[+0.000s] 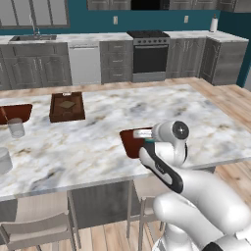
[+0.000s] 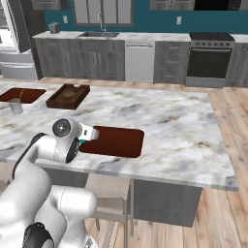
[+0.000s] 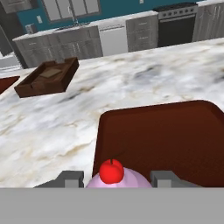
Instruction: Take the cupcake and cake from the fridge and place them on the empty tray on the dining counter.
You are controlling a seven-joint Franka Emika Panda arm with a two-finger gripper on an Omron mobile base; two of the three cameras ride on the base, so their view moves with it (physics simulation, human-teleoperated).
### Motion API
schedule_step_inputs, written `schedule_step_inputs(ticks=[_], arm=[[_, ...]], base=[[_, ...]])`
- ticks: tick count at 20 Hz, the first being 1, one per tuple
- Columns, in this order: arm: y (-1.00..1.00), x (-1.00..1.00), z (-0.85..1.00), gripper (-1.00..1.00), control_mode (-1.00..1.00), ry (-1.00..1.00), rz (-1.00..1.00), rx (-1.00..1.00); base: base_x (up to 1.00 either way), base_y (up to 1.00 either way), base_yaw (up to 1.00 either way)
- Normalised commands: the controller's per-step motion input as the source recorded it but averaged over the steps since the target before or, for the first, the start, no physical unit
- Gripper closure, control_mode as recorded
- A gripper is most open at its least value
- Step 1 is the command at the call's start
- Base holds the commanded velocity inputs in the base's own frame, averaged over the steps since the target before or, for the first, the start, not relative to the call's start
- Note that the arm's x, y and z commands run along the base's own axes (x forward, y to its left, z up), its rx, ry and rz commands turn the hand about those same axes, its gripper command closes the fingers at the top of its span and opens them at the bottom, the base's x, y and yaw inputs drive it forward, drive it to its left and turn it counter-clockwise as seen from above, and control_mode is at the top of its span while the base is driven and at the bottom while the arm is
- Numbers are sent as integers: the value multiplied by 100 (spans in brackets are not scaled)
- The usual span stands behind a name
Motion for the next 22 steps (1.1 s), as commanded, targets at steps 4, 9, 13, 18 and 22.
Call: schedule_step_inputs(ticks=[4, 9, 13, 18, 22], arm=[[1, 21, -41, 100, -100, 0, 0, 0], [0, 42, -46, 100, -100, -1, 1, 0], [0, 39, -42, 100, -100, -5, 9, 3], [0, 30, -29, 100, -100, -7, 13, 5], [0, 28, -24, 100, -100, -5, 12, 4]], base=[[0, 0, 0], [0, 0, 0], [0, 0, 0], [0, 0, 0], [0, 0, 0]])
